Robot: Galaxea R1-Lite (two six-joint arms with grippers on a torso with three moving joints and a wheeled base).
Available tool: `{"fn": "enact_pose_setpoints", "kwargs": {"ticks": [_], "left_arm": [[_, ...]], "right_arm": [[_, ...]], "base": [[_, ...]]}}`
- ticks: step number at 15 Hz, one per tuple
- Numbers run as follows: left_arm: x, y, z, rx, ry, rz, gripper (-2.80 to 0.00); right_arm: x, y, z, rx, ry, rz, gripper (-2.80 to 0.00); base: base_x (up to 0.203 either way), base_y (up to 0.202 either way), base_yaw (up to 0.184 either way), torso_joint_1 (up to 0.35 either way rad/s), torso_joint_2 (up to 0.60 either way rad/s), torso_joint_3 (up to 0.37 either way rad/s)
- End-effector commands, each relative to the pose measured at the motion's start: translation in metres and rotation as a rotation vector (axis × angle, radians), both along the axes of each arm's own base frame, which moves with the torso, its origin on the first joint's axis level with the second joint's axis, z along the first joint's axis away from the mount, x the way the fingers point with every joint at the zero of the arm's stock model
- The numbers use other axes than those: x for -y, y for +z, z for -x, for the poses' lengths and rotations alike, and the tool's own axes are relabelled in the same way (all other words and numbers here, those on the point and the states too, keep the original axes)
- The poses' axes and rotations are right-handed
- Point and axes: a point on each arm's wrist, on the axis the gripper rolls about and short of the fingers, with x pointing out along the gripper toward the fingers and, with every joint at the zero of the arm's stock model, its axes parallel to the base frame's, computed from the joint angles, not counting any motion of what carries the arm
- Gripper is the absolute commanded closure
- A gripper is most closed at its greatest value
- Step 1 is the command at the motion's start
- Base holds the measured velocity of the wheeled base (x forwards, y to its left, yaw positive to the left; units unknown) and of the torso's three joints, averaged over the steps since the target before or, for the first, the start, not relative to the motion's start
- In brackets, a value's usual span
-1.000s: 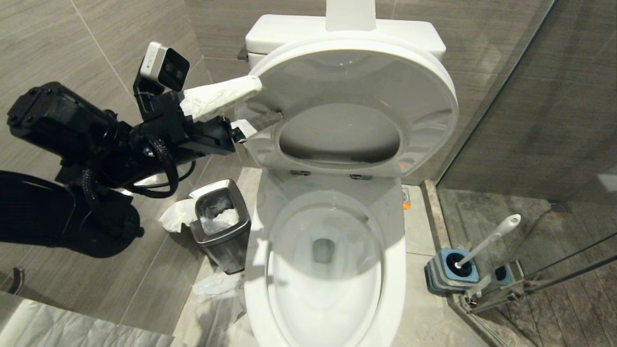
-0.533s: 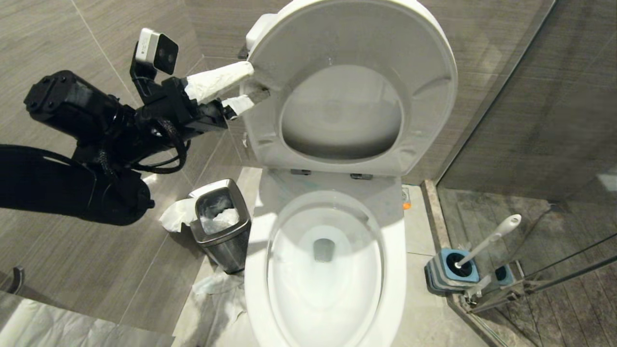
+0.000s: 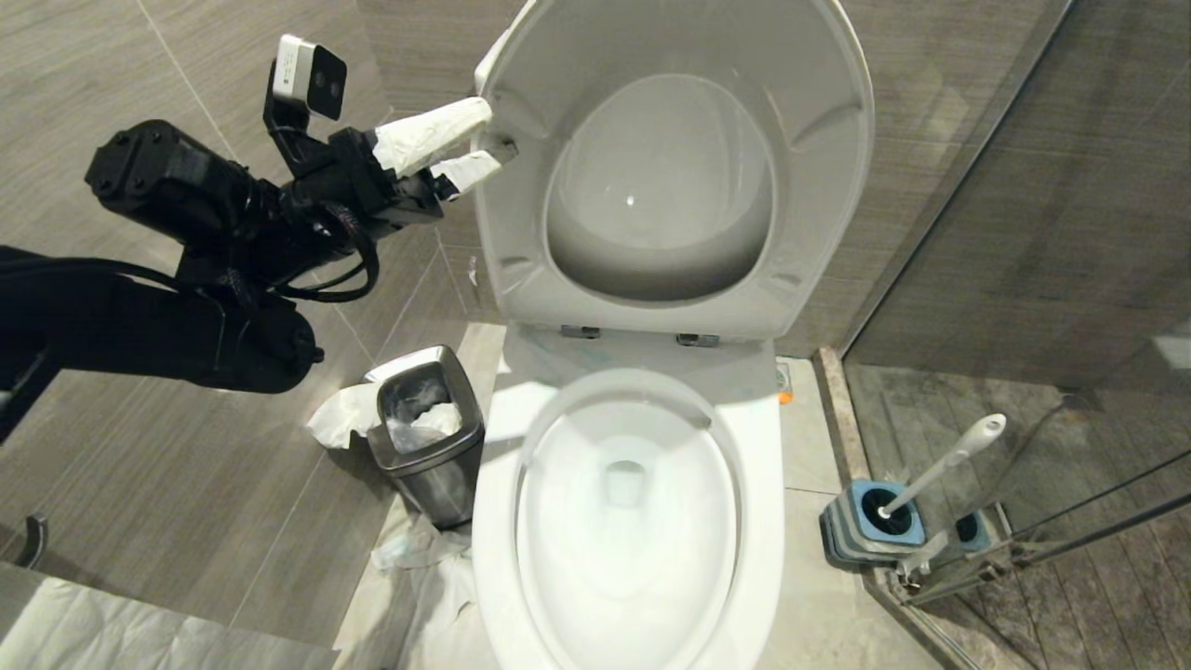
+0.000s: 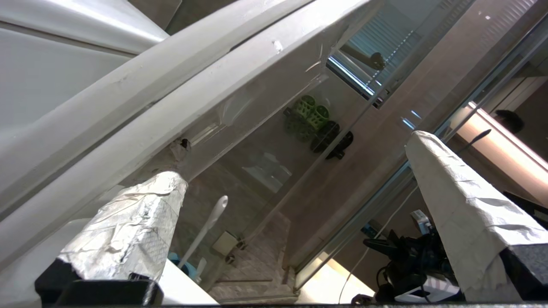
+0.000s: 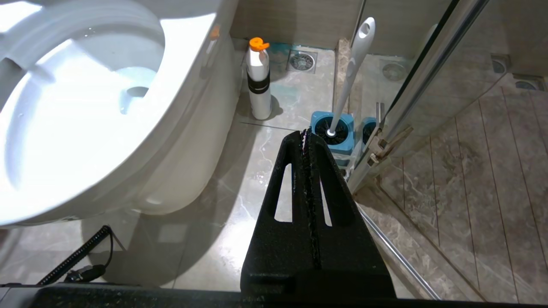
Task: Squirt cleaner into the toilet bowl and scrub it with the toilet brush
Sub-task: Use the left hand to lift the toilet lid slightly
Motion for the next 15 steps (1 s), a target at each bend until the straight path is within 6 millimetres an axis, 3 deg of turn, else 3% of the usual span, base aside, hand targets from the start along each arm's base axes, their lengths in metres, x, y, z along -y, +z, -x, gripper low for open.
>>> {"fn": "enact_pose_setpoints", "kwargs": {"ticks": [1,9,15], "left_arm": [[0.006,-0.004,-0.006,0.007,-0.018,-0.006,-2.80],[0.021,-0.016,-0.020,0.095,0.027,-0.050,-2.80],[0.030,-0.010,-0.042,0.125,0.156,-0.069,-2.80]], "right_arm": [[0.000,0.000,0.000,0.000,0.000,0.000,0.00],[0.000,0.000,0.000,0.000,0.000,0.000,0.00],[0.000,0.000,0.000,0.000,0.000,0.000,0.00]], "base": [[0.000,0.000,0.000,0.000,0.00,0.000],[0.000,0.000,0.000,0.000,0.00,0.000],[0.000,0.000,0.000,0.000,0.00,0.000]]}}
